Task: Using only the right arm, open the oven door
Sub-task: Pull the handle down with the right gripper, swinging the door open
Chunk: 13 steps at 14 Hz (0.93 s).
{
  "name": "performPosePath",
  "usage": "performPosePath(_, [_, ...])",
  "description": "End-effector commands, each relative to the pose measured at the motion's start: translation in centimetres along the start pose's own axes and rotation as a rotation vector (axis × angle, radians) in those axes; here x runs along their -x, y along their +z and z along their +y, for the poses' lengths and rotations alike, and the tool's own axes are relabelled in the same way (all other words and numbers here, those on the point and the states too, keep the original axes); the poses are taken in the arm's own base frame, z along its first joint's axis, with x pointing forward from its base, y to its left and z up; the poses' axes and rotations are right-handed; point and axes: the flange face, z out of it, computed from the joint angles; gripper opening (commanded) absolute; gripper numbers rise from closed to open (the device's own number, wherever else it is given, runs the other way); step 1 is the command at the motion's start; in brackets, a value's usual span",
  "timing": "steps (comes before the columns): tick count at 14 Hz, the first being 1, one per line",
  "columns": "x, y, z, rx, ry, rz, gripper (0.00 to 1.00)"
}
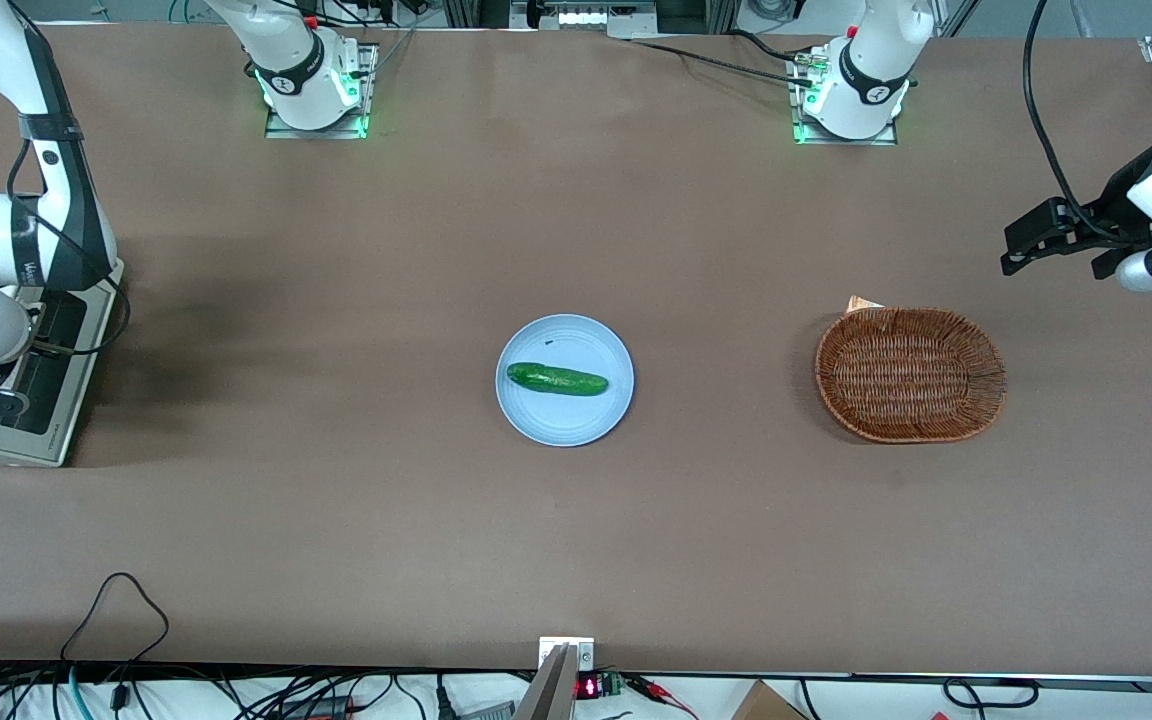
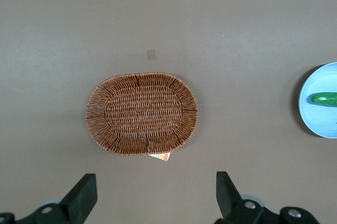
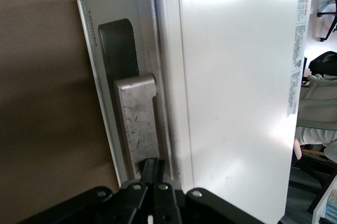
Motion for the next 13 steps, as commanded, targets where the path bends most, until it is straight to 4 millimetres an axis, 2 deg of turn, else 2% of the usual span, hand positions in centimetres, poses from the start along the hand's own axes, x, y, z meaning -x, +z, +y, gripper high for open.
performPosePath(1, [-0.4,1.4,-1.1,-0.020,0.003,0.032,0.00])
performPosePath(5, [-0.4,1.9,-2.5,-0.043,-0.014,0.047,0.00])
performPosePath(13, [-0.4,1.5,-4.5,-0.133,-0.010,0.082,0.00])
